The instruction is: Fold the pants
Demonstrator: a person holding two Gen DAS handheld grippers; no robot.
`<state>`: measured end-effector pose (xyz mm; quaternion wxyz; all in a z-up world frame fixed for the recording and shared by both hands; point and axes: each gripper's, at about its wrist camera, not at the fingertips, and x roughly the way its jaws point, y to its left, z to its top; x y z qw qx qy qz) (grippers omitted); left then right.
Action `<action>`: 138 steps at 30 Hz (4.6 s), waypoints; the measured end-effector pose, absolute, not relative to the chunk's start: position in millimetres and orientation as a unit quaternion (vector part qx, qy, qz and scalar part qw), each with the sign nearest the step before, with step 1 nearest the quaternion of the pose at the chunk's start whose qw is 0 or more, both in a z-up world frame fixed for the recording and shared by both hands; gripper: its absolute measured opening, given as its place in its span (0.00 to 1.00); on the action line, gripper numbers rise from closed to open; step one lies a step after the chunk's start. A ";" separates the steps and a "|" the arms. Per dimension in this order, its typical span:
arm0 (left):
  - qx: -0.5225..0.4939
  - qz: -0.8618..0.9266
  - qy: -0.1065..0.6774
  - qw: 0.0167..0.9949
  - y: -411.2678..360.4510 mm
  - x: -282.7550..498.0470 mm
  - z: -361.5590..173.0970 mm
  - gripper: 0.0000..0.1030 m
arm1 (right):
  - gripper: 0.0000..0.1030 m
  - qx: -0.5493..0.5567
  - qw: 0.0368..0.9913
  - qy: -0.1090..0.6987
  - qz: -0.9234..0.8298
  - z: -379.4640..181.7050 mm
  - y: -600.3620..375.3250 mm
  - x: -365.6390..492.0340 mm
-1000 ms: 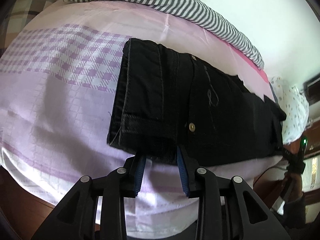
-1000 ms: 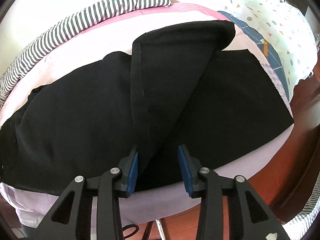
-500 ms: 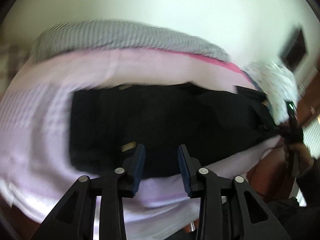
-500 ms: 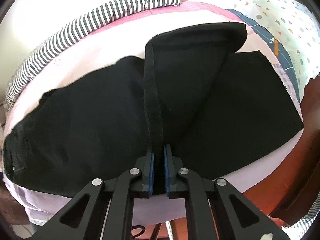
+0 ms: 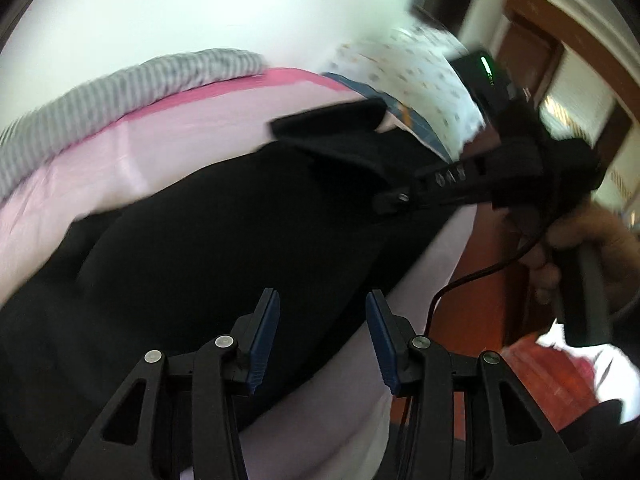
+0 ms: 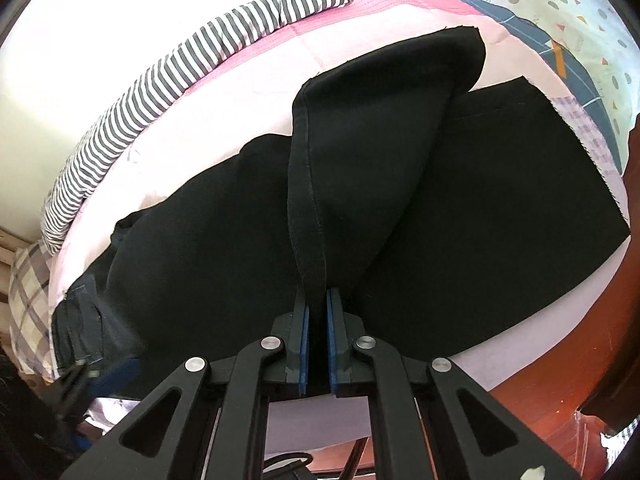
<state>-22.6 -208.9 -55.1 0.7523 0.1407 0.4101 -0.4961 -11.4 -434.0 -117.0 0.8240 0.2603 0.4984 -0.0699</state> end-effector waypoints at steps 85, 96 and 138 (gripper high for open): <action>0.151 -0.489 0.446 0.734 -265.4 -30.2 -99.8 0.05 | 0.33 0.439 0.795 0.364 -0.207 -153.9 -627.1 -107.1; 0.165 -0.480 0.445 0.737 -268.7 -32.7 -101.5 0.05 | 0.36 0.268 0.828 0.463 -0.170 -125.8 -645.0 -54.8; 0.179 -0.476 0.439 0.741 -271.6 -42.1 -99.8 0.06 | 0.28 0.338 0.815 0.427 -0.196 -133.5 -684.9 -92.3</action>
